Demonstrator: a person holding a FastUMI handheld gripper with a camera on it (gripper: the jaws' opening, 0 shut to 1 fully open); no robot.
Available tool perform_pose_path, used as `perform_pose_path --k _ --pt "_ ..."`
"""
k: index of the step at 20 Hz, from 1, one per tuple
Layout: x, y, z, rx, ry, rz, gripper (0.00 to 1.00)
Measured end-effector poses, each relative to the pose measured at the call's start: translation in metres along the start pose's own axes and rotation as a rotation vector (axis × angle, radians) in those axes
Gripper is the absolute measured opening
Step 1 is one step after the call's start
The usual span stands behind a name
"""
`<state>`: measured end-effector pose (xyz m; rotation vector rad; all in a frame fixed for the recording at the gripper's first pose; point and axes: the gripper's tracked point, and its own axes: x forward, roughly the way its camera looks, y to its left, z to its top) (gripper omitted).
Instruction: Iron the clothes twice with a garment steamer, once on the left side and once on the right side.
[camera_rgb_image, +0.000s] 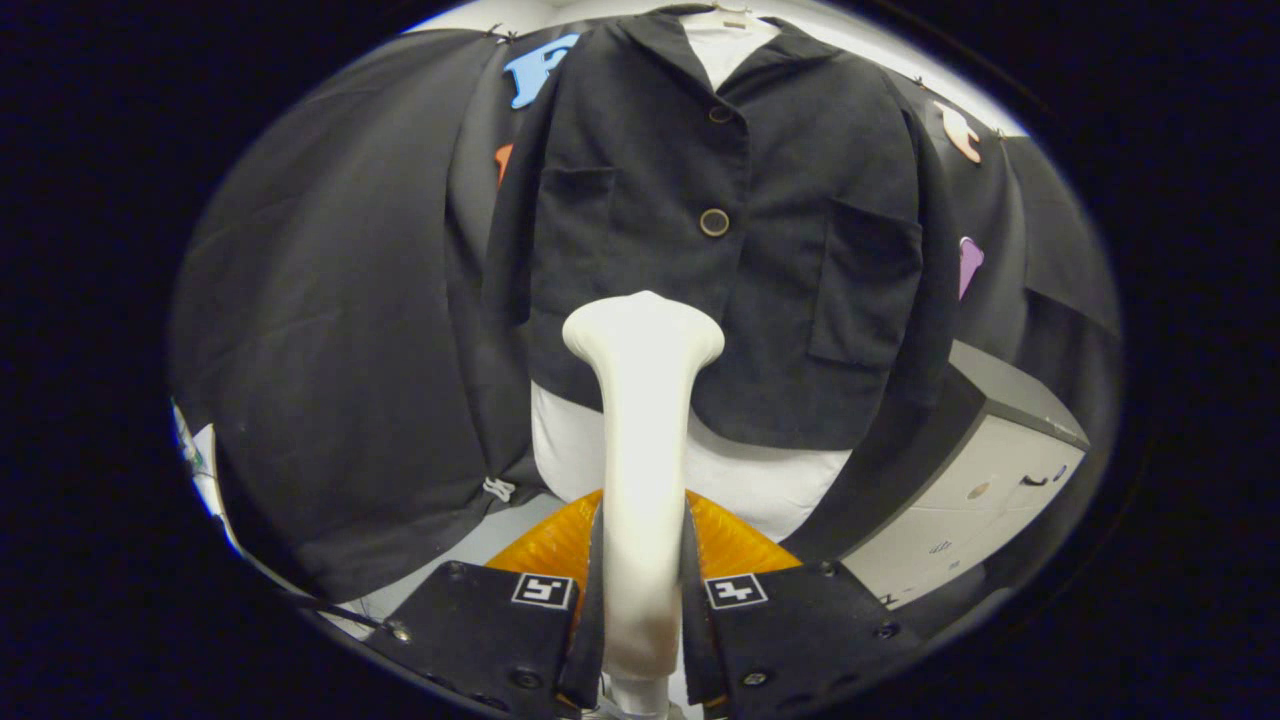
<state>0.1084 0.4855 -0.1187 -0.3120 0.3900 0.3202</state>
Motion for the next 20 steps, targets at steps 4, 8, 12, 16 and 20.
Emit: perform_pose_path --k 4,8,12,16,20 --pt "0.008 -0.002 -0.026 -0.020 0.043 -0.001 0.35" --pt "0.003 -0.002 -0.033 -0.017 0.052 0.006 0.35" --pt "-0.015 -0.009 -0.021 -0.016 -0.001 0.040 0.35" --pt "-0.054 -0.042 -0.003 0.013 -0.066 0.049 0.35" --pt "-0.092 -0.098 0.009 0.042 -0.106 -0.008 0.35"
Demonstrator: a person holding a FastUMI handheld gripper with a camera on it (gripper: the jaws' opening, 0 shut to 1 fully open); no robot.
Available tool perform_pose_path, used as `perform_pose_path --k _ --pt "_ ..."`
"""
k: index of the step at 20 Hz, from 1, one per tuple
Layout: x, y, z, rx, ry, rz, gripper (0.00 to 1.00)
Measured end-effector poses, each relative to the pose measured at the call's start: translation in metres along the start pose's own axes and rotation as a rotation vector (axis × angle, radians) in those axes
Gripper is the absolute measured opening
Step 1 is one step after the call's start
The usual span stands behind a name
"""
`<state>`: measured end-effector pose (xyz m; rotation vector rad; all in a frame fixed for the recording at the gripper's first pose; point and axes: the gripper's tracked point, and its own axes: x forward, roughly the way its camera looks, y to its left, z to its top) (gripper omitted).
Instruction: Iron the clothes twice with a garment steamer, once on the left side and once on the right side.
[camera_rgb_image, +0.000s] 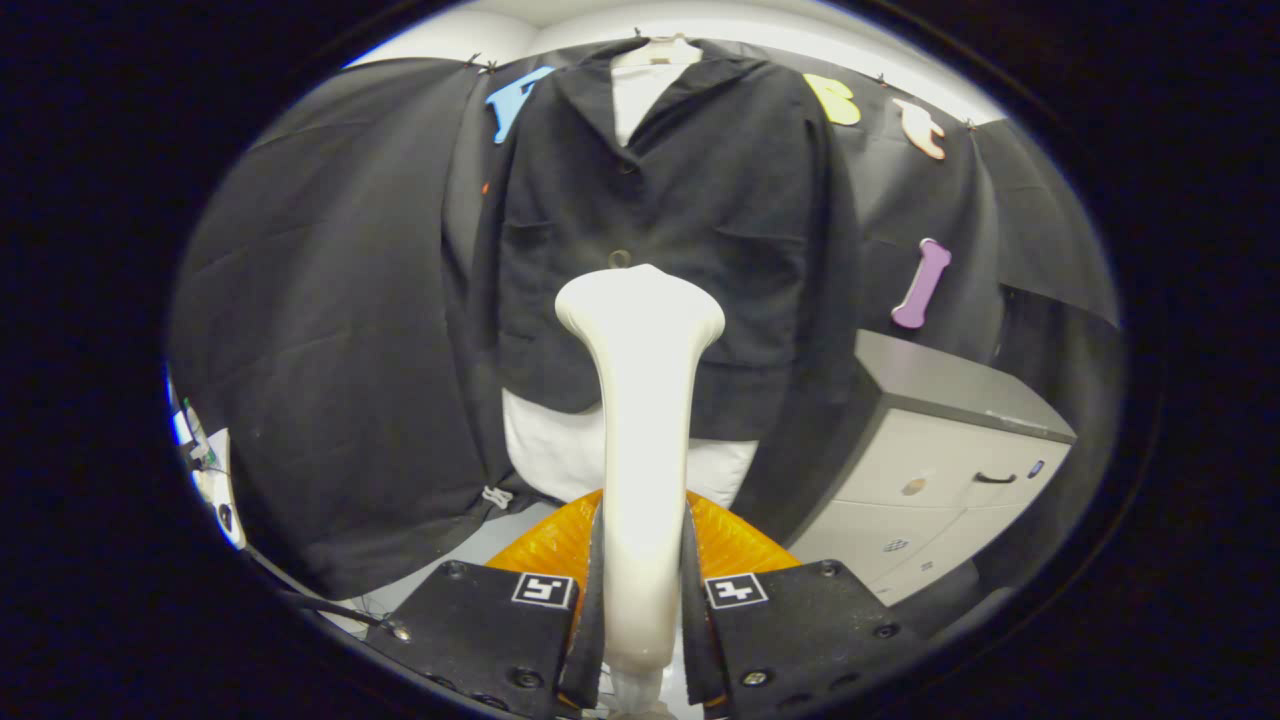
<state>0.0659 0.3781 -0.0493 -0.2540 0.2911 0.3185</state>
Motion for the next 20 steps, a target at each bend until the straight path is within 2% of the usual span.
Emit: perform_pose_path --k 8,14,16,20 --pt "-0.057 -0.117 -0.017 0.099 -0.020 -0.162 0.35" --pt "-0.149 -0.202 -0.053 0.155 -0.022 -0.169 0.35" --pt "-0.179 -0.230 -0.072 0.138 -0.021 -0.176 0.35" --pt "-0.214 -0.264 -0.098 0.141 -0.015 -0.153 0.35"
